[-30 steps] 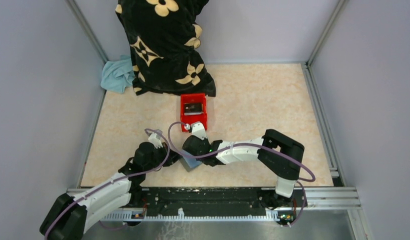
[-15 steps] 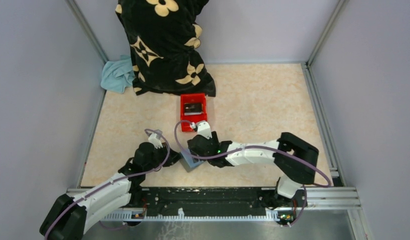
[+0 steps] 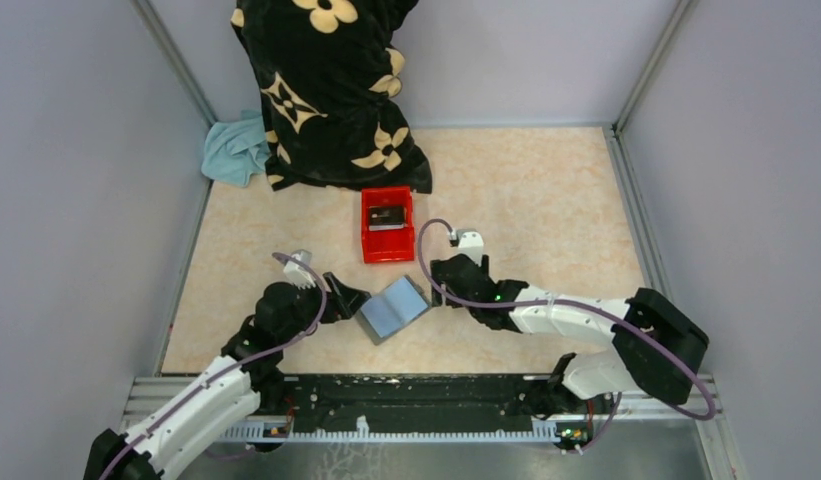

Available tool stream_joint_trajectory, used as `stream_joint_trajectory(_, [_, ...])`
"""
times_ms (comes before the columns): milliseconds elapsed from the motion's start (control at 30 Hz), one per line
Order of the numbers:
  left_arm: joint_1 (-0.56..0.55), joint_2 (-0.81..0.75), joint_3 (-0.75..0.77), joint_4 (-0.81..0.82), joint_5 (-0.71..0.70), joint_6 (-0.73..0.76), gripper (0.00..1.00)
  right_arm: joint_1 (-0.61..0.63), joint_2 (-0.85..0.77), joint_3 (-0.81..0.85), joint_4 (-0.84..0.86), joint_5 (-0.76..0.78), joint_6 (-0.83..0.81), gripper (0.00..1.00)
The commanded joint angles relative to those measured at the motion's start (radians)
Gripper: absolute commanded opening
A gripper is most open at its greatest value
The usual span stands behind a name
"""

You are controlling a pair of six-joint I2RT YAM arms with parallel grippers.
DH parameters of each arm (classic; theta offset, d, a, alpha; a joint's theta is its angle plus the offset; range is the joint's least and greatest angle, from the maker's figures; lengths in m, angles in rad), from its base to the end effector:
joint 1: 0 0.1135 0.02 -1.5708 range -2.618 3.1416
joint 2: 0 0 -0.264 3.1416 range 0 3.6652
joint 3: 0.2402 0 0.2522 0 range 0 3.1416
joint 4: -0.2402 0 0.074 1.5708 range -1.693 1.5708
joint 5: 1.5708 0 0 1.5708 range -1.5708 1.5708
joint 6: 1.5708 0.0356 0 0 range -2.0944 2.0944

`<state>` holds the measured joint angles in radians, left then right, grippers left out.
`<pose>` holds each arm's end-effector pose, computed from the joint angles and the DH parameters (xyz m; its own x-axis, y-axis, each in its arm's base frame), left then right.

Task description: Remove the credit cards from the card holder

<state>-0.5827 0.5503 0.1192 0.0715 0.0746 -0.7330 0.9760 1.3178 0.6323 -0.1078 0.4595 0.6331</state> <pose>0.1197 -0.0821 0.1652 -0.6245 -0.3875 -0.6781 0.2545 0.7198 -0.6458 0.1564 0.2030 0.1850 -0.6580 -0.0263 -0.7525 -0.2217 0.9619 0.1602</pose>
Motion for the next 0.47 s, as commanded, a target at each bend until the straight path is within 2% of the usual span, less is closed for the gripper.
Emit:
stream_joint_trajectory(0, [-0.004, -0.051, 0.051, -0.058, -0.039, 0.023, 0.89, -0.063, -0.084, -0.051, 0.071, -0.060, 0.018, 0.76])
stream_joint_trajectory(200, [-0.003, -0.057, 0.055, -0.071, -0.048, 0.023, 0.89, -0.090, -0.097, -0.079, 0.067, -0.064, 0.018, 0.75])
stream_joint_trajectory(433, [-0.003, -0.035, 0.050, -0.069, -0.052, 0.022, 0.87, -0.119, -0.055, -0.106, 0.142, -0.096, 0.013, 0.74])
